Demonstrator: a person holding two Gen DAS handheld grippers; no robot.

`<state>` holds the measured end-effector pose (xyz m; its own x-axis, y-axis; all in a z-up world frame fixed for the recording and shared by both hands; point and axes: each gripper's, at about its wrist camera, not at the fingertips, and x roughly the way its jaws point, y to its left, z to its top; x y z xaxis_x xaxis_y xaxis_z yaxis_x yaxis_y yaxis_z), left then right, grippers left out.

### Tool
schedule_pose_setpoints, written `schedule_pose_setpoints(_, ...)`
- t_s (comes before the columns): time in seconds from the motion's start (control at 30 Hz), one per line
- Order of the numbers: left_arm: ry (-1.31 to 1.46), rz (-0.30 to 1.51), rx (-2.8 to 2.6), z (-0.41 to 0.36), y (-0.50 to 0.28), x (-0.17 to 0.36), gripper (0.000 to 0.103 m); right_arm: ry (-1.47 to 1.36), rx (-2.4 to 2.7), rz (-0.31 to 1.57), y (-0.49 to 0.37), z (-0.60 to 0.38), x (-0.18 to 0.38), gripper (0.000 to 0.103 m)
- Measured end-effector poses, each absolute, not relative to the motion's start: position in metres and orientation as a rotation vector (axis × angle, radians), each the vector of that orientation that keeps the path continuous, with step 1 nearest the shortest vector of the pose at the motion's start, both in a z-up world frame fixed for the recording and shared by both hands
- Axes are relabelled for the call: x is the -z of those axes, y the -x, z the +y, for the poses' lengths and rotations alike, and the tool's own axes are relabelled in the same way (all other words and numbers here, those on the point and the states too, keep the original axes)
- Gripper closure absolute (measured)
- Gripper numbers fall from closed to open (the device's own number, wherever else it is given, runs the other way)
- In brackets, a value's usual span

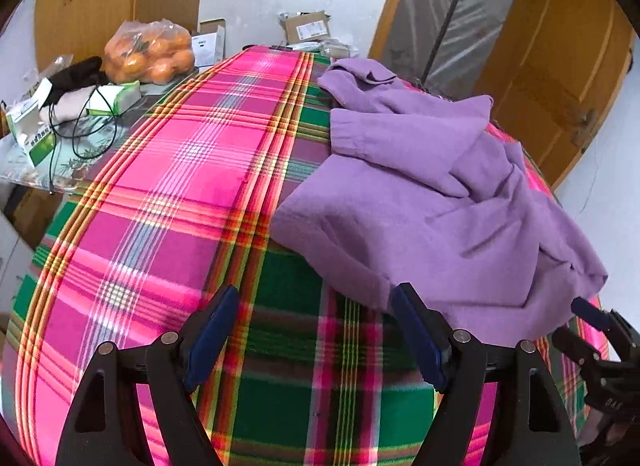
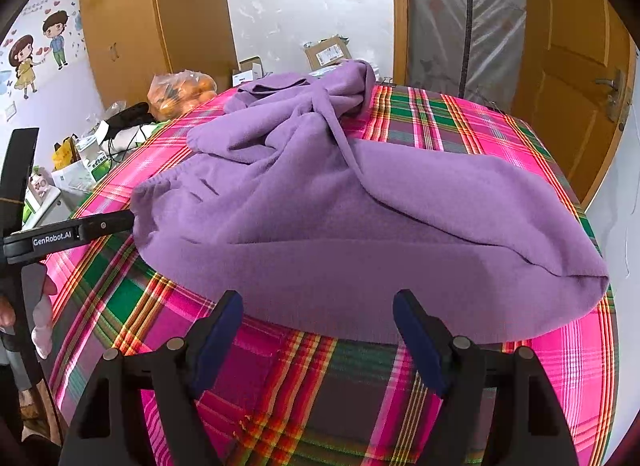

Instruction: Fold clothes

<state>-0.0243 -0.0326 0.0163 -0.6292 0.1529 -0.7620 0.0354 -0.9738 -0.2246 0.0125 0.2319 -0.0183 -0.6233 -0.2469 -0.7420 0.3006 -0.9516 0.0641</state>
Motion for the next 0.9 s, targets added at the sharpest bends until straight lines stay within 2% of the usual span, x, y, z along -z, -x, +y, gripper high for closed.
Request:
schedule_pose_setpoints(0.4,1.337,-0.481,-2.715,-0.040,0.049,-0.012,0.023,-1.152,2.580,0.111,-0.001,0.226,0.013,0.024)
schedule_pose_setpoints(0.7,1.343,-0.430,-2.768,-0.028,0.065,-0.010,0.053,-1.143,2.572,0.111,0.005,0.218,0.012,0.024)
schedule_pose_setpoints(0.77,1.338,-0.446,-2.784,-0.031,0.065,-0.009,0.067,-1.139,2.574,0.112,0.006,0.217,0.011,0.024)
schedule_pose_setpoints(0.9,1.331,-0.462,-2.795,-0.035,0.066,-0.008,0.084,-1.135,2.577,0.115,0.008,0.215,0.010,0.024)
